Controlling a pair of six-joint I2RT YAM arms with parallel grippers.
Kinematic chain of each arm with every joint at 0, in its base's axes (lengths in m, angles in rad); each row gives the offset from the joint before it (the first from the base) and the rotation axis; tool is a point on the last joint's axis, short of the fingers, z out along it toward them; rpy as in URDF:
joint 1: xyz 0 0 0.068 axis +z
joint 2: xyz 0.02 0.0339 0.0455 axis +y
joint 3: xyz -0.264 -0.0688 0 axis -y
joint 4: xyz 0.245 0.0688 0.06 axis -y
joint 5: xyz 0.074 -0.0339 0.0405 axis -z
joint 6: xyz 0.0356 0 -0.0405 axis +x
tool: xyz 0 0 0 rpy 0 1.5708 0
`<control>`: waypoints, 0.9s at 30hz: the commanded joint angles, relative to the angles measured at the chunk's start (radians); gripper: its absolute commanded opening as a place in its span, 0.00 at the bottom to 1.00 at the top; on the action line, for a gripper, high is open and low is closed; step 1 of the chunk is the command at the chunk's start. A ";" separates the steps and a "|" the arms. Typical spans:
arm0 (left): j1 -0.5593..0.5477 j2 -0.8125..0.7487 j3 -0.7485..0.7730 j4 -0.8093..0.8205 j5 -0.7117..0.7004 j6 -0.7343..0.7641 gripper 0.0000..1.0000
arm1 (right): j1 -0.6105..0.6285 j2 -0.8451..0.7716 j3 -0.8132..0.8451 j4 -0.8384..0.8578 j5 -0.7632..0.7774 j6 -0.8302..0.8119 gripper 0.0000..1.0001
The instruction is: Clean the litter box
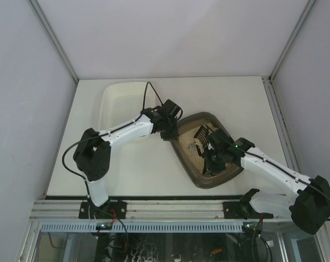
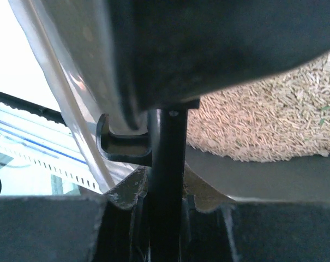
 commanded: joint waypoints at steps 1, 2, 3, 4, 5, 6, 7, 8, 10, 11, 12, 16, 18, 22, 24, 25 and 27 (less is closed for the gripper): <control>0.051 0.035 0.132 0.095 -0.021 0.110 0.16 | 0.033 -0.005 -0.016 -0.019 -0.003 0.053 0.00; 0.066 0.047 0.148 0.100 -0.021 0.114 0.16 | 0.046 0.003 -0.016 -0.013 -0.009 0.063 0.00; 0.082 0.061 0.170 0.101 -0.020 0.114 0.16 | 0.059 0.014 -0.017 -0.005 -0.018 0.074 0.00; 0.095 0.073 0.194 0.099 -0.019 0.128 0.16 | 0.073 0.025 -0.016 0.005 -0.029 0.085 0.00; 0.107 0.086 0.217 0.099 -0.019 0.148 0.17 | 0.085 0.037 -0.015 0.023 -0.038 0.096 0.00; 0.117 0.099 0.237 0.104 -0.019 0.160 0.18 | 0.099 0.049 -0.014 0.039 -0.045 0.107 0.00; 0.124 0.107 0.254 0.108 -0.019 0.172 0.18 | 0.111 0.067 -0.013 0.054 -0.047 0.117 0.00; 0.130 0.113 0.274 0.116 -0.018 0.181 0.18 | 0.122 0.081 -0.009 0.064 -0.045 0.125 0.00; 0.141 0.127 0.294 0.139 -0.012 0.193 0.18 | 0.133 0.107 0.005 0.074 -0.028 0.141 0.00; 0.147 0.135 0.304 0.149 -0.008 0.193 0.17 | 0.136 0.118 0.013 0.072 -0.016 0.147 0.00; 0.152 0.143 0.316 0.156 -0.003 0.189 0.17 | 0.138 0.127 0.024 0.067 -0.004 0.152 0.00; 0.158 0.130 0.358 0.124 0.085 0.148 0.19 | 0.144 0.141 0.062 0.042 0.024 0.172 0.00; 0.149 0.066 0.315 0.149 0.134 0.148 0.27 | 0.147 0.139 0.080 0.014 0.060 0.184 0.00; 0.131 -0.047 0.259 0.089 0.174 0.193 0.59 | 0.159 0.142 0.126 -0.045 0.104 0.177 0.00; 0.131 -0.064 0.252 0.021 0.181 0.222 0.80 | 0.160 0.142 0.128 -0.056 0.108 0.163 0.00; 0.131 -0.065 0.250 -0.014 0.181 0.228 0.88 | 0.160 0.144 0.128 -0.059 0.108 0.155 0.00; 0.129 -0.063 0.227 -0.078 0.190 0.220 1.00 | 0.157 0.150 0.128 -0.062 0.113 0.132 0.00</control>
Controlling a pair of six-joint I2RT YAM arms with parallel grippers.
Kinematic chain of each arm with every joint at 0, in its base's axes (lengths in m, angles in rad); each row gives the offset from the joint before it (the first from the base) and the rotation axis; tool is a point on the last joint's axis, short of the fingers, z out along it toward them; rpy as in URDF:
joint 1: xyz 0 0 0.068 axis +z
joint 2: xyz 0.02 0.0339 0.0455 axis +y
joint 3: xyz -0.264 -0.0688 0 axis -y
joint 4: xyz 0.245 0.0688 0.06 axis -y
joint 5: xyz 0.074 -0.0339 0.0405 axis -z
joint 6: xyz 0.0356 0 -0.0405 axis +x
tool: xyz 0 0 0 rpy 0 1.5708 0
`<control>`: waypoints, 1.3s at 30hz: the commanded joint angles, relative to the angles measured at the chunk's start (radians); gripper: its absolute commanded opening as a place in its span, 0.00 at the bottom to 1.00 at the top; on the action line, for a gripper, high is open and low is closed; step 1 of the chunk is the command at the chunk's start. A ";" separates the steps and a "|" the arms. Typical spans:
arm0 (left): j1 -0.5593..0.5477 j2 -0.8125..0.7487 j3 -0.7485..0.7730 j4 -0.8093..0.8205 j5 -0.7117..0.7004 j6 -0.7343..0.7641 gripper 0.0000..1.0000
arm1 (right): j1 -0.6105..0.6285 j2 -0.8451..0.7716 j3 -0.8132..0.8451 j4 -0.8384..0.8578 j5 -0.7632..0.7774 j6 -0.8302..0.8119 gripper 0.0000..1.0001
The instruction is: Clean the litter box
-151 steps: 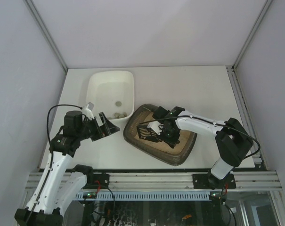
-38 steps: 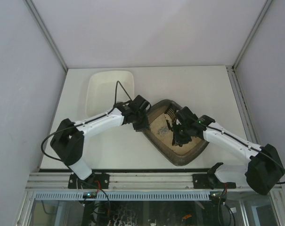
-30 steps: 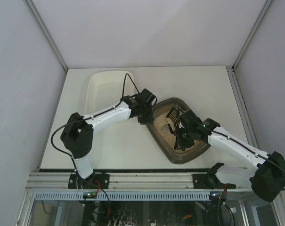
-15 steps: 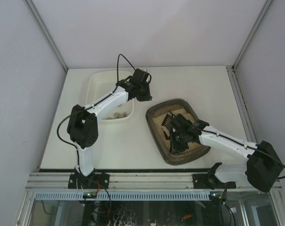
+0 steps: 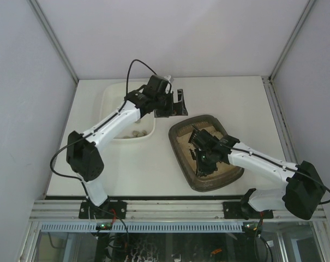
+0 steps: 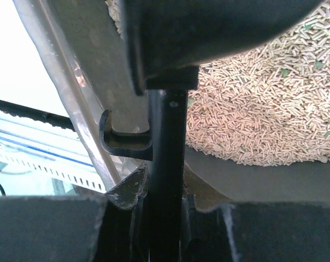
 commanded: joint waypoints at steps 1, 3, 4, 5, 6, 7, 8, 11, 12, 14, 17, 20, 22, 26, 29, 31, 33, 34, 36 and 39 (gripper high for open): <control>-0.005 -0.065 -0.061 -0.133 0.056 0.010 1.00 | -0.001 0.007 0.033 -0.034 0.034 -0.035 0.00; -0.009 -0.074 -0.127 -0.141 0.081 -0.038 1.00 | -0.012 0.015 0.032 -0.037 0.030 -0.057 0.00; -0.012 -0.081 -0.161 -0.133 0.091 -0.060 1.00 | -0.017 0.017 0.028 -0.036 0.031 -0.067 0.00; -0.019 -0.094 -0.209 -0.114 0.092 -0.099 1.00 | -0.024 0.018 0.022 -0.031 0.032 -0.078 0.00; -0.024 -0.109 -0.245 -0.080 0.087 -0.141 1.00 | -0.031 0.016 0.013 -0.024 0.033 -0.088 0.00; -0.029 -0.125 -0.281 -0.058 0.085 -0.172 1.00 | -0.036 0.012 0.005 -0.015 0.037 -0.094 0.00; -0.033 -0.140 -0.308 -0.043 0.076 -0.200 1.00 | -0.042 0.006 -0.004 -0.005 0.038 -0.101 0.00; -0.052 -0.189 -0.365 -0.007 0.043 -0.249 1.00 | -0.053 -0.020 -0.018 0.037 0.041 -0.123 0.00; -0.053 -0.205 -0.383 0.012 0.044 -0.268 1.00 | -0.057 -0.026 -0.019 0.052 0.036 -0.133 0.00; -0.053 -0.216 -0.405 0.041 0.064 -0.303 1.00 | -0.063 -0.038 -0.021 0.084 0.023 -0.157 0.00; -0.053 -0.238 -0.431 0.059 0.035 -0.341 1.00 | -0.077 -0.041 -0.030 0.121 -0.016 -0.199 0.00; -0.053 -0.265 -0.471 0.083 0.017 -0.386 1.00 | -0.082 -0.041 -0.040 0.155 -0.046 -0.241 0.00; -0.052 -0.273 -0.493 0.101 0.021 -0.404 1.00 | -0.090 -0.037 -0.045 0.168 -0.069 -0.267 0.00; -0.034 -0.299 -0.561 0.171 0.017 -0.441 1.00 | -0.119 -0.028 -0.045 0.142 -0.102 -0.319 0.00; -0.020 -0.317 -0.603 0.212 0.022 -0.468 1.00 | -0.128 -0.040 -0.044 0.113 -0.086 -0.341 0.00; -0.020 -0.326 -0.623 0.238 0.027 -0.482 1.00 | -0.131 -0.042 -0.045 0.110 -0.079 -0.342 0.00; -0.021 -0.331 -0.645 0.271 0.034 -0.506 1.00 | -0.132 -0.027 -0.033 0.102 -0.071 -0.344 0.00; -0.021 -0.330 -0.652 0.289 0.037 -0.513 1.00 | -0.132 -0.012 -0.025 0.089 -0.062 -0.346 0.00; -0.021 -0.318 -0.655 0.313 0.037 -0.531 1.00 | -0.132 0.032 -0.005 0.061 -0.056 -0.349 0.00; -0.024 -0.298 -0.652 0.357 0.044 -0.565 1.00 | -0.128 0.105 0.026 0.011 -0.066 -0.354 0.00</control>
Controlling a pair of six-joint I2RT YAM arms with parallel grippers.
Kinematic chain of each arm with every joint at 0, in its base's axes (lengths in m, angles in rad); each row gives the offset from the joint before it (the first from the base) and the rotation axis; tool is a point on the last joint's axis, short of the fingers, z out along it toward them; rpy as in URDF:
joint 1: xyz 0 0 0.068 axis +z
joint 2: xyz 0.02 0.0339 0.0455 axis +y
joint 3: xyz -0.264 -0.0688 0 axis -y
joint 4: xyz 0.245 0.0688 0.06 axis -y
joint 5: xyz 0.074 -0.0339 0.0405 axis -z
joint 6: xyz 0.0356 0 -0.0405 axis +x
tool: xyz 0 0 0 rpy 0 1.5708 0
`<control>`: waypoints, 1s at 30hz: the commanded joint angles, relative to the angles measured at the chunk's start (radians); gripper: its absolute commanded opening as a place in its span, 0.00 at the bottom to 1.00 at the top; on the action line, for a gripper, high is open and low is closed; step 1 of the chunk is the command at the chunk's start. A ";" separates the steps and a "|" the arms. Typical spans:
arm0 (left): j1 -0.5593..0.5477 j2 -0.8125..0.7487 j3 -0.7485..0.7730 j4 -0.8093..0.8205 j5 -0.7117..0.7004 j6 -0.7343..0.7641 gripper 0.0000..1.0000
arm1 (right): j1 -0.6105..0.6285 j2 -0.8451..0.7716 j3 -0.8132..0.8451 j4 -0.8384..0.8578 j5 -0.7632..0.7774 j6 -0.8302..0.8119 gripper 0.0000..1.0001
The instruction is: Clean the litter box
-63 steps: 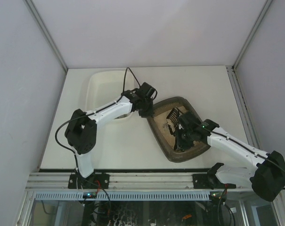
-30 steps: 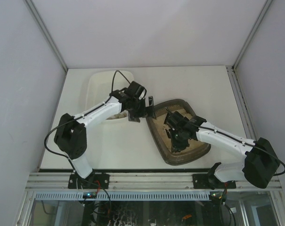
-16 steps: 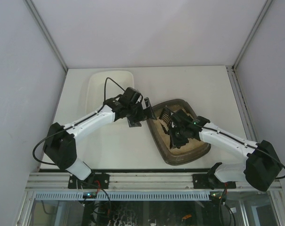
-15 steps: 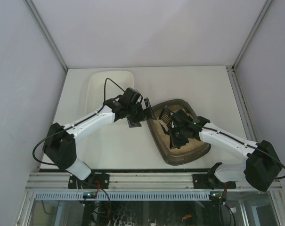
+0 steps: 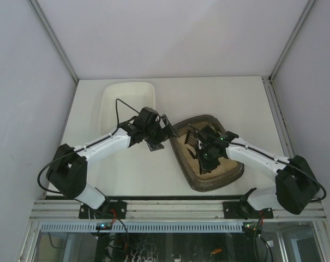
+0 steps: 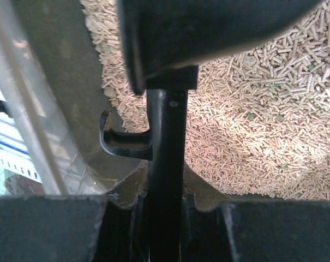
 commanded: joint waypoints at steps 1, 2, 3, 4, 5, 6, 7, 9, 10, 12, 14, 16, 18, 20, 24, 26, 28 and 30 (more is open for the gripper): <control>-0.004 -0.008 -0.012 0.127 0.006 -0.074 1.00 | 0.002 0.082 0.063 -0.052 0.004 -0.030 0.00; -0.006 -0.002 -0.009 0.136 0.004 -0.085 1.00 | 0.003 0.093 0.066 -0.051 0.003 -0.028 0.00; -0.008 0.006 -0.005 0.146 0.006 -0.097 1.00 | 0.005 0.100 0.068 -0.044 -0.001 -0.026 0.00; -0.010 0.015 0.000 0.154 0.010 -0.106 1.00 | 0.006 0.103 0.068 -0.033 -0.007 -0.023 0.00; -0.010 0.024 0.008 0.154 0.012 -0.112 1.00 | 0.008 0.109 0.070 -0.022 -0.010 -0.021 0.00; -0.010 0.031 0.014 0.153 0.011 -0.118 1.00 | 0.008 0.115 0.070 -0.011 -0.011 -0.020 0.00; -0.010 0.036 0.017 0.152 0.011 -0.121 1.00 | 0.010 0.122 0.070 0.002 -0.015 -0.021 0.00; -0.010 0.042 0.016 0.152 0.004 -0.126 1.00 | 0.013 0.139 0.070 0.027 -0.029 -0.023 0.00; -0.010 0.042 0.013 0.153 0.004 -0.126 1.00 | 0.017 0.147 0.070 0.041 -0.039 -0.025 0.00; -0.009 0.041 0.006 0.157 0.000 -0.126 1.00 | 0.025 0.164 0.070 0.072 -0.065 -0.029 0.00; -0.007 0.036 -0.010 0.169 -0.001 -0.132 1.00 | 0.032 0.185 0.070 0.100 -0.101 -0.032 0.00; -0.005 0.029 -0.021 0.180 -0.007 -0.137 1.00 | 0.041 0.204 0.068 0.127 -0.137 -0.032 0.00; -0.006 0.023 -0.028 0.187 -0.016 -0.139 1.00 | 0.051 0.213 0.055 0.172 -0.175 -0.028 0.00; -0.004 0.018 -0.035 0.196 -0.020 -0.142 1.00 | 0.057 0.208 0.026 0.238 -0.216 -0.016 0.00; 0.004 0.005 -0.046 0.204 -0.025 -0.146 1.00 | 0.059 0.166 -0.058 0.382 -0.259 0.020 0.00; 0.011 0.000 -0.053 0.207 -0.027 -0.145 1.00 | 0.054 0.147 -0.097 0.446 -0.276 0.037 0.00; 0.020 -0.004 -0.059 0.211 -0.027 -0.144 1.00 | 0.045 0.132 -0.131 0.498 -0.304 0.052 0.00; 0.030 -0.004 -0.065 0.215 -0.026 -0.144 1.00 | 0.035 0.130 -0.159 0.562 -0.353 0.071 0.00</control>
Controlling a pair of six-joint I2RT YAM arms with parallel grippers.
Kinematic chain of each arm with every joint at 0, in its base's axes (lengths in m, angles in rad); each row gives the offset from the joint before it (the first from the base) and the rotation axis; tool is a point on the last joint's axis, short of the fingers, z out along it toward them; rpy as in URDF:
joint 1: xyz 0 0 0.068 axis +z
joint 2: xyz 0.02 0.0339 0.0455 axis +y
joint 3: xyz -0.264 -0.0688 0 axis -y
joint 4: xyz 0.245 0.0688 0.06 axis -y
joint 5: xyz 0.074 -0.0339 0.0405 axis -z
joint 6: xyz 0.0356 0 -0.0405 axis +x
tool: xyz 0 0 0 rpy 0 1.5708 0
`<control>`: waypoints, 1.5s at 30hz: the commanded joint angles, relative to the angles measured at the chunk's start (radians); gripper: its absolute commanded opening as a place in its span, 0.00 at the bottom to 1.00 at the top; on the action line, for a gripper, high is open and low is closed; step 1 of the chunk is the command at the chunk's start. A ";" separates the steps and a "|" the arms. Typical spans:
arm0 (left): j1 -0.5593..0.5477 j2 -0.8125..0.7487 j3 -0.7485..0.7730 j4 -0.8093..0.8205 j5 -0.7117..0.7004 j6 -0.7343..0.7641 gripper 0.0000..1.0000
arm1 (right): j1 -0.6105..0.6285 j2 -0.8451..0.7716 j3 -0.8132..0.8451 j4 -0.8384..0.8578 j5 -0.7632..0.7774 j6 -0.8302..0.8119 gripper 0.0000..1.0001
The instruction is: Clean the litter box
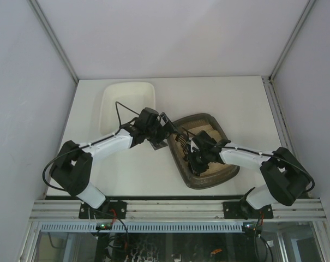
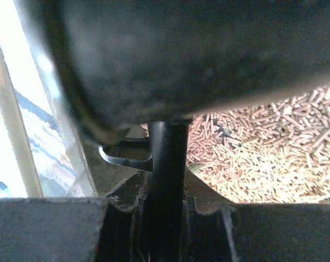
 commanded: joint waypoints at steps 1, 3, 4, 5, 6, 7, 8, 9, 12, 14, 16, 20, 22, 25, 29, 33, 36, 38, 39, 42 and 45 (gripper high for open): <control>0.025 -0.050 -0.031 0.044 -0.019 -0.014 1.00 | -0.006 -0.018 -0.058 0.235 -0.179 0.042 0.00; 0.033 -0.051 -0.038 0.051 -0.018 -0.015 1.00 | -0.016 -0.008 -0.076 0.301 -0.232 0.067 0.00; 0.038 -0.053 -0.041 0.052 -0.017 -0.015 1.00 | -0.022 -0.001 -0.081 0.330 -0.257 0.081 0.00; 0.041 -0.056 -0.043 0.053 -0.015 -0.015 1.00 | -0.025 0.006 -0.086 0.349 -0.277 0.093 0.00; 0.043 -0.057 -0.046 0.055 -0.015 -0.015 1.00 | -0.029 0.012 -0.090 0.361 -0.290 0.101 0.00; 0.045 -0.061 -0.048 0.056 -0.015 -0.015 1.00 | -0.035 0.016 -0.093 0.362 -0.297 0.107 0.00; 0.046 -0.061 -0.050 0.058 -0.014 -0.015 1.00 | -0.041 0.017 -0.098 0.363 -0.304 0.111 0.00; 0.047 -0.061 -0.052 0.058 -0.013 -0.016 1.00 | -0.047 0.014 -0.104 0.364 -0.309 0.114 0.00; 0.051 -0.062 -0.056 0.059 -0.010 -0.018 1.00 | -0.086 -0.028 -0.148 0.400 -0.343 0.151 0.00; 0.053 -0.064 -0.060 0.061 -0.006 -0.018 1.00 | -0.118 -0.061 -0.189 0.442 -0.373 0.185 0.00; 0.056 -0.066 -0.060 0.061 -0.004 -0.018 1.00 | -0.145 -0.092 -0.222 0.458 -0.385 0.202 0.00; 0.067 -0.076 -0.062 0.059 -0.001 -0.009 1.00 | -0.181 -0.143 -0.256 0.452 -0.386 0.218 0.00; 0.076 -0.083 -0.065 0.058 0.003 -0.004 1.00 | -0.192 -0.165 -0.269 0.454 -0.385 0.227 0.00; 0.088 -0.091 -0.061 0.054 0.009 0.021 1.00 | -0.213 -0.204 -0.289 0.452 -0.375 0.233 0.00; 0.103 -0.091 0.020 -0.042 0.010 0.171 1.00 | -0.247 -0.300 -0.333 0.472 -0.364 0.249 0.00; 0.135 -0.092 0.148 -0.231 0.014 0.368 1.00 | -0.281 -0.443 -0.393 0.484 -0.321 0.271 0.00; 0.189 -0.121 0.180 -0.318 0.023 0.485 1.00 | -0.304 -0.557 -0.473 0.588 -0.322 0.340 0.00; 0.242 -0.149 0.175 -0.352 0.033 0.530 1.00 | -0.316 -0.614 -0.550 0.689 -0.325 0.404 0.00; 0.268 -0.163 0.170 -0.368 0.043 0.545 1.00 | -0.317 -0.631 -0.579 0.740 -0.326 0.432 0.00; 0.364 -0.205 0.143 -0.395 0.091 0.575 1.00 | -0.319 -0.644 -0.657 0.895 -0.338 0.514 0.00; 0.445 -0.267 0.106 -0.407 0.118 0.618 1.00 | -0.320 -0.613 -0.728 1.094 -0.358 0.604 0.00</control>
